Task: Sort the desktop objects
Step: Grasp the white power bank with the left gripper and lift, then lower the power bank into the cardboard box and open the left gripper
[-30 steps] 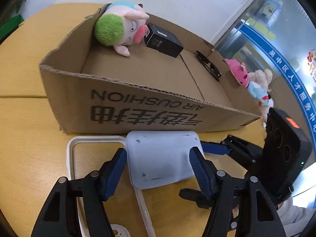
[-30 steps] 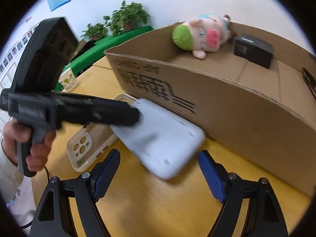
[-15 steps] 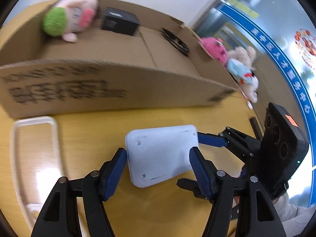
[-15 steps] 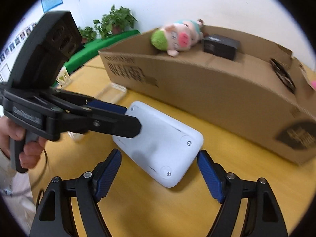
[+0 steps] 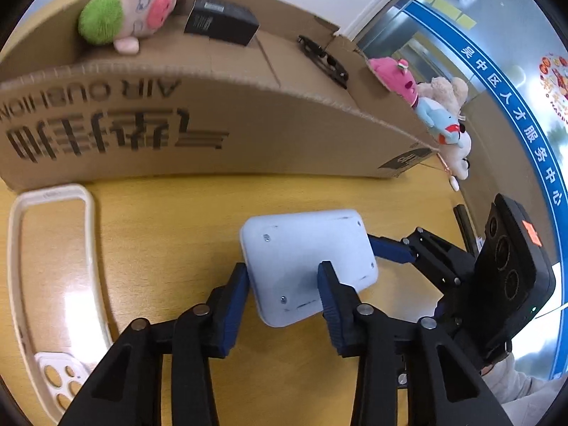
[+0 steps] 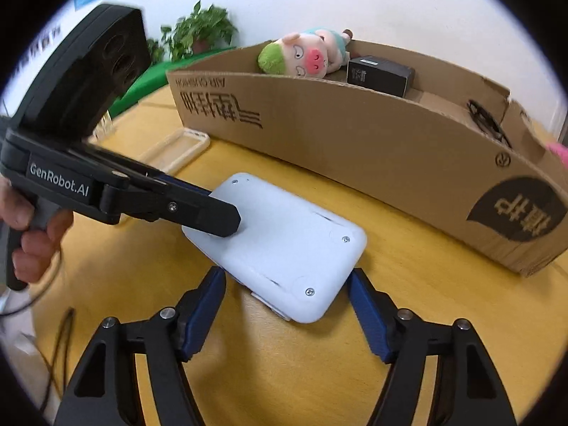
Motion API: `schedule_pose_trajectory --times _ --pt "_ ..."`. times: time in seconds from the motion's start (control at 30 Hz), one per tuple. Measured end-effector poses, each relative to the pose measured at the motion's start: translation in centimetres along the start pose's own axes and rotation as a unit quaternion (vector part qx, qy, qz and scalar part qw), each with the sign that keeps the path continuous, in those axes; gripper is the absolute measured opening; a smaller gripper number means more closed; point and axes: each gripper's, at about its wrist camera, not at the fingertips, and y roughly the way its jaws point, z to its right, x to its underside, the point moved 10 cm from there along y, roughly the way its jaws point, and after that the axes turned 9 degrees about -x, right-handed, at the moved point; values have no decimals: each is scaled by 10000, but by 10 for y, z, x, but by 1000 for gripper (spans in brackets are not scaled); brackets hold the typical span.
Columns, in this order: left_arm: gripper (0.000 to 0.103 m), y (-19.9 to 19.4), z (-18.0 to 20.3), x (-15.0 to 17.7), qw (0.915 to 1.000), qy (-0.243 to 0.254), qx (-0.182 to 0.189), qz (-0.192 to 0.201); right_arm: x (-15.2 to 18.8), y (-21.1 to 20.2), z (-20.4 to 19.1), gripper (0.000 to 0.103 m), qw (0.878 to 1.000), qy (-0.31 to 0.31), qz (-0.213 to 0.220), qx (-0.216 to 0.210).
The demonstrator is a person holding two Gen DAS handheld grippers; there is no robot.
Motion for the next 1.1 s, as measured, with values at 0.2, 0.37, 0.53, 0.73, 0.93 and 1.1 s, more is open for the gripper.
schedule_pose_trajectory --times 0.2,0.37,0.53,0.73,0.93,1.1 --pt "32 -14 23 6 9997 216 140 -54 -24 -33 -3 68 9980 4 565 268" --pt "28 -31 37 -5 9990 311 196 259 -57 -61 -3 66 9950 -236 880 417" --pt "29 -31 36 -9 9992 249 161 270 -60 -58 -2 65 9949 -218 881 441" --pt "29 -45 33 -26 9986 158 96 505 -75 -65 2 59 9930 -56 1102 427" --pt "30 -67 23 -59 9963 170 -18 844 -108 -70 4 59 9901 -99 1342 404" --pt "30 -75 0 -97 9945 104 -150 1029 -143 -59 13 59 9883 165 1496 252"
